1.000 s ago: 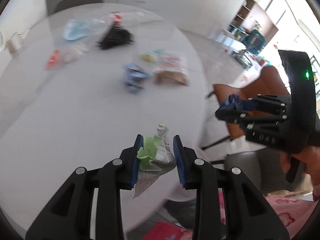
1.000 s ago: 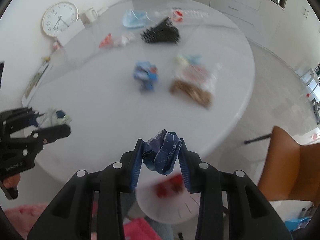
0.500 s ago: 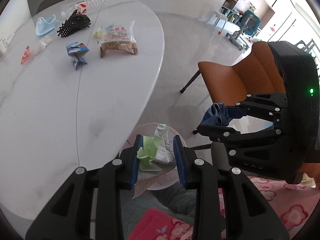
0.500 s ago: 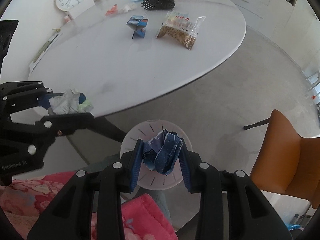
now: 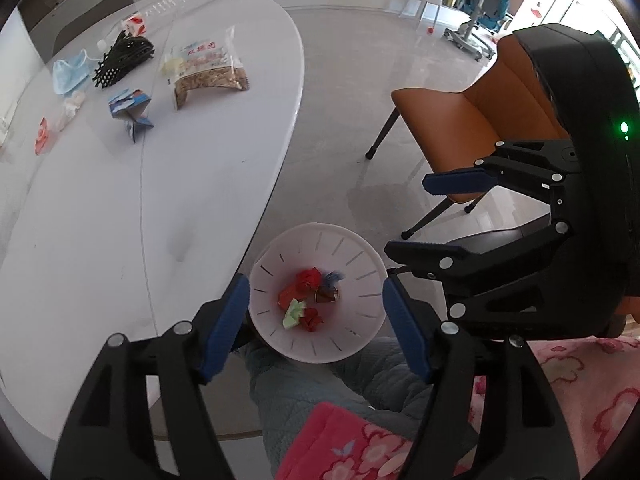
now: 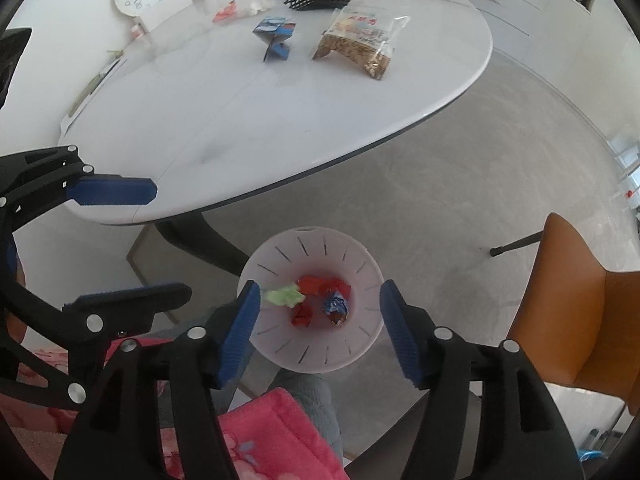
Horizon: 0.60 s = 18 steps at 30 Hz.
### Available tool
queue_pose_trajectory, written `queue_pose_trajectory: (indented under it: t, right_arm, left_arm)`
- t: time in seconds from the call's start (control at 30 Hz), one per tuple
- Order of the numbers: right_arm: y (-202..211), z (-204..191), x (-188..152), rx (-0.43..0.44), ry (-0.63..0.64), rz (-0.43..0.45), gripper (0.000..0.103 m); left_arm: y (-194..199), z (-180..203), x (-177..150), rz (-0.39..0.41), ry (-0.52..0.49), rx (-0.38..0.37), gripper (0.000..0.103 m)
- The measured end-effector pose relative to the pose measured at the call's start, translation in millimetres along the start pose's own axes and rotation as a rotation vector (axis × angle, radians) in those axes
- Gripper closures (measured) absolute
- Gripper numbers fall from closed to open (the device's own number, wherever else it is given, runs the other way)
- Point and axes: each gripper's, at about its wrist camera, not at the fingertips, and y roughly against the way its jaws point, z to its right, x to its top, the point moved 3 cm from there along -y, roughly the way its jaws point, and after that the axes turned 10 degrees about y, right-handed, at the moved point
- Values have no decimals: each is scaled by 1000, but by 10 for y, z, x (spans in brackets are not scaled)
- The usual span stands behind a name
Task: Collect trash
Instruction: 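Carry both items to the white bin and release them inside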
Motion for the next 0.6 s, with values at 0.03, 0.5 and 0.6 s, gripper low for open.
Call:
queue_pose_trajectory:
  t: [0.03,0.5,0.6]
  right_arm:
    - [7,11,2,-1,-4,2,39]
    - [137,115,79,-51,-55,26,23]
    - [197,120,150,-65,-48,47,14]
  left_arm:
    - [4,3,7,2,-3,0,37]
    - [100,-111,52,22,29,9,23]
    - [139,-192,90,34,57,15,21]
